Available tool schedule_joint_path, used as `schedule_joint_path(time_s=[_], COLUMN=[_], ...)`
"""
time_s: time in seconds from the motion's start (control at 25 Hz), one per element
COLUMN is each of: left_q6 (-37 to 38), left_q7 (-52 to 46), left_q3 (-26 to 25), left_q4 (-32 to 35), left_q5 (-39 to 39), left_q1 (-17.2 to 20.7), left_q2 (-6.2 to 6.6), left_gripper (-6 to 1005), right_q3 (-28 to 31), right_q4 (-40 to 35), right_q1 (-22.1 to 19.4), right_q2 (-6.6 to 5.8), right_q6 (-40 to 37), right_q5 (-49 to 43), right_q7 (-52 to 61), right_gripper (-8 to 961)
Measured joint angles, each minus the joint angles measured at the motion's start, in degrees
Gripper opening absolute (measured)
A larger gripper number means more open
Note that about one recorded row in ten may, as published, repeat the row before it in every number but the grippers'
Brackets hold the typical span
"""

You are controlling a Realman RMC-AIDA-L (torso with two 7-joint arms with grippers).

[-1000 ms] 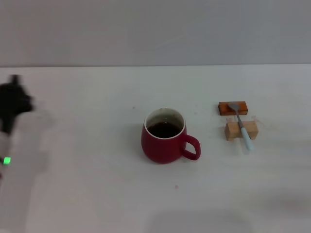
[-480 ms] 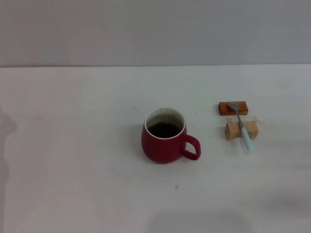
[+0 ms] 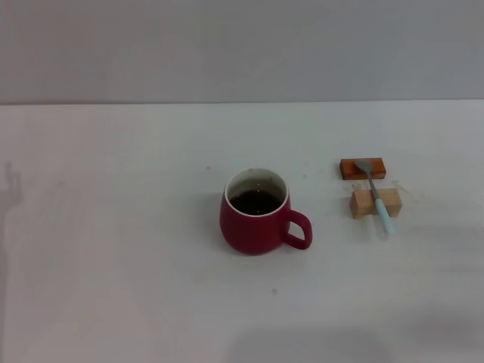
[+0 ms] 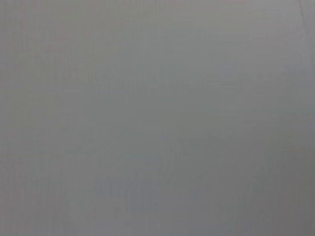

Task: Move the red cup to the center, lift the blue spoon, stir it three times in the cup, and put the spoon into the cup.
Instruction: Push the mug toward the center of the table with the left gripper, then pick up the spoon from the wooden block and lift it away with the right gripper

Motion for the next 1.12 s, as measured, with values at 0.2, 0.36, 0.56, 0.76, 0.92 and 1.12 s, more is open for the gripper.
schedule_joint_path(time_s=[0.2,0.36,0.56,0.76,0.92,1.12], left_q6=[-0.1,-0.1,0.0,0.1,0.2,0.3], left_q7=[0.0,0.0,0.0,0.0,0.0,0.0], left_q3=[0.0,0.3,0.1,-0.1,-0.1,-0.1], left_q4=[1.5,2.5,3.3,4.0,4.9,4.9], left_q5=[0.0,0.0,0.0,0.0,0.0,0.0], left_q1=[-0.9,-1.5,-2.2,-2.7,-3.1,-3.2], left_q2=[-0.03,-0.05,0.01,0.09,0.21,0.43], left_gripper=[588,673,828,859,859,859], right_q3=[-4.2,-12.5,-19.4,-28.3,-36.8,-40.4], right_q4=[3.9,7.0,7.9,9.2,9.4,8.6], right_q1=[-4.3,-7.0,-8.3,-9.4,-8.6,-8.4], right_q2=[0.09,0.05,-0.02,0.04,-0.17,-0.27], right_q6=[0.2,-1.0,-2.8,-4.3,-8.8,-8.8], right_q5=[0.4,6.2,8.2,10.5,16.2,18.1], right_q7=[-2.6,-8.7,-10.0,-12.3,-15.9,-16.3], right_gripper=[834,834,833,831,828,827])
